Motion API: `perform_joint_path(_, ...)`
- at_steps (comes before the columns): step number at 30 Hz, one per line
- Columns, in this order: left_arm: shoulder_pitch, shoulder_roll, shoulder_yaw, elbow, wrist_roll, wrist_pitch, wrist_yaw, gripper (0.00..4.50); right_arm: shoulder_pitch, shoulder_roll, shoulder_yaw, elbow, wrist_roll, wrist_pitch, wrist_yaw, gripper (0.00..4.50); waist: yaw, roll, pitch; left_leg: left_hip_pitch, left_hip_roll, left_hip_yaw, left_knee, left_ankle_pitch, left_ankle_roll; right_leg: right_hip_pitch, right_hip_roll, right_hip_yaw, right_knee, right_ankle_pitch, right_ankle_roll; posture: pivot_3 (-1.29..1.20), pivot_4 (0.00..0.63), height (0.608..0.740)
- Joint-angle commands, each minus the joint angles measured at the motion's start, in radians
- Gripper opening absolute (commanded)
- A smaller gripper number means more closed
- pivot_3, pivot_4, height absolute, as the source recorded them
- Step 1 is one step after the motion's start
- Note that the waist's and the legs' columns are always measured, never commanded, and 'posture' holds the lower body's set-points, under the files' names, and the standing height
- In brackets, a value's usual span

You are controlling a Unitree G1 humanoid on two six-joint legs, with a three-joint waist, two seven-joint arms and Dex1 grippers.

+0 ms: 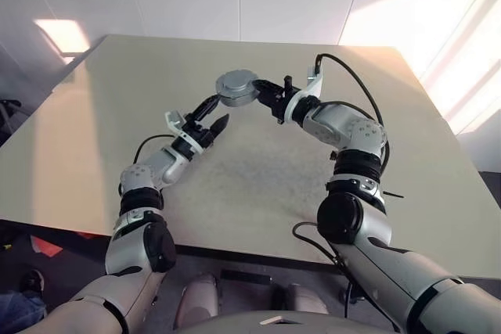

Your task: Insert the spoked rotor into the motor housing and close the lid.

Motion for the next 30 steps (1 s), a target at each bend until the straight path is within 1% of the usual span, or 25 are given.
perform_joint_path(1, -0.03, 0.0, -0.018, -0.049, -0.019, 0.022, -0.027, 4.04, -0.003, 0.011, 0.045, -0.037, 0.045, 0.016, 0.012, 1.18, 0.0, 0.0, 0.0, 0.0, 0.0, 0.0, 0.0, 0.0, 0.0, 0.0, 0.0, 0.0, 0.0, 0.0, 0.0, 0.0, 0.0, 0.74)
perform_joint_path(7, -0.055, -0.013, -0.018, -0.065, -0.03, 0.026, -0.034, 4.04, 0.001, 0.013, 0.063, -0.039, 0.05, 0.022, 0.019, 1.18, 0.001, 0.0, 0.0, 0.0, 0.0, 0.0, 0.0, 0.0, 0.0, 0.0, 0.0, 0.0, 0.0, 0.0, 0.0, 0.0, 0.0, 0.74)
perform_joint_path(13, -0.05, -0.019, -0.026, -0.088, -0.033, 0.049, -0.031, 4.04, 0.013, 0.013, 0.075, -0.046, 0.057, 0.017, 0.017, 1.18, 0.001, 0.0, 0.0, 0.0, 0.0, 0.0, 0.001, 0.0, 0.0, 0.0, 0.0, 0.0, 0.001, 0.0, 0.0, 0.0, 0.0, 0.74)
perform_joint_path(22, 0.013, -0.046, -0.074, -0.203, -0.053, 0.134, -0.017, 4.04, 0.035, 0.008, 0.113, -0.048, 0.068, 0.001, 0.021, 1.18, 0.002, 0.0, 0.0, 0.0, 0.0, 0.0, 0.002, 0.0, 0.0, 0.0, 0.0, 0.0, 0.002, 0.0, 0.0, 0.0, 0.0, 0.74)
perform_joint_path(25, -0.003, -0.045, -0.064, -0.187, -0.036, 0.075, -0.01, 4.04, 0.036, 0.002, 0.123, -0.039, 0.07, -0.004, 0.024, 1.18, 0.002, 0.0, 0.0, 0.0, 0.0, 0.0, 0.003, 0.0, 0.0, 0.0, 0.0, 0.0, 0.003, 0.0, 0.0, 0.0, 0.0, 0.74)
perform_joint_path(30, -0.052, -0.027, -0.049, -0.093, -0.001, -0.029, -0.006, 4.04, 0.034, -0.004, 0.134, -0.032, 0.071, -0.009, 0.028, 1.18, 0.002, 0.0, 0.0, 0.0, 0.0, -0.001, 0.003, 0.001, -0.001, 0.0, 0.0, 0.0, 0.004, 0.0, 0.0, 0.0, 0.0, 0.74)
